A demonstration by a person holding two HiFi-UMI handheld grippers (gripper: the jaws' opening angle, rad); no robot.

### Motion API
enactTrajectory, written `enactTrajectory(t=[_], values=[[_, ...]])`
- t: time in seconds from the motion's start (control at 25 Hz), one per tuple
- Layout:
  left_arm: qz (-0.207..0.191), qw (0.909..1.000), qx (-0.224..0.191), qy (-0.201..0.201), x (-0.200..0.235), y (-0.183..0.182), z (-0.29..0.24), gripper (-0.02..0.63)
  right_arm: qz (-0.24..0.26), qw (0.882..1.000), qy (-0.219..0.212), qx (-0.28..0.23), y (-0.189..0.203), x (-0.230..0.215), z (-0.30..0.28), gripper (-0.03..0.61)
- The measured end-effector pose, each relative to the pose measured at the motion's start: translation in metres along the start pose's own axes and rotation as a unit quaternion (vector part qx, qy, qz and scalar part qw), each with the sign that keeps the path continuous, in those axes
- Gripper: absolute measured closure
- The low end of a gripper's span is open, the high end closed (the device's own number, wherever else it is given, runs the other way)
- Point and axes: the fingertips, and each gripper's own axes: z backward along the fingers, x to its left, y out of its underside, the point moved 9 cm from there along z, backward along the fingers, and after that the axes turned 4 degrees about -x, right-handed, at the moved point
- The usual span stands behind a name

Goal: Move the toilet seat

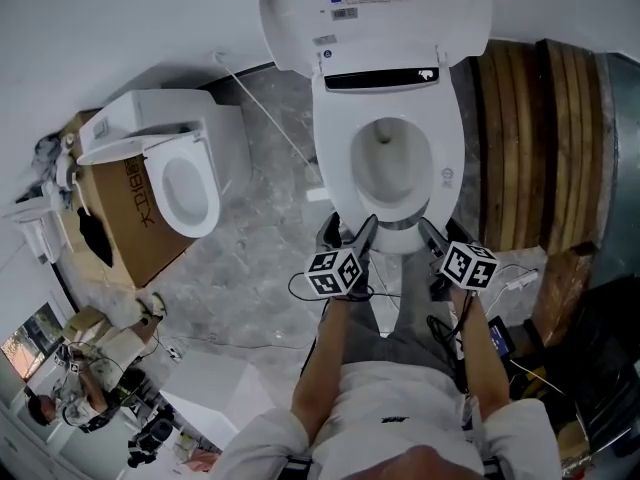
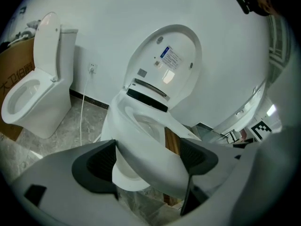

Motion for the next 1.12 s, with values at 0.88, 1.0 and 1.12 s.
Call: enactTrajectory(t=[0.88,1.0,1.12], values=[[-0.174,0.9808,-0.024,0.085,-0.046,-0.043,0.056,0.215,-0.028,0.999,-0.011,-0.029,-0.032,0.028,0.028,0.216],[-0.215,0.971,-0.026,0.1,-0.053,-0.049,0.066,0.215,-0.033,0.999,-0.013,-0.035,-0.037,0.032,0.029,0.216],[-0.249,0.961,-0.02,0.119,-0.058,-0.052,0.073,0.215,-0.039,0.998,-0.012,-0.038,-0.041,0.035,0.032,0.216]])
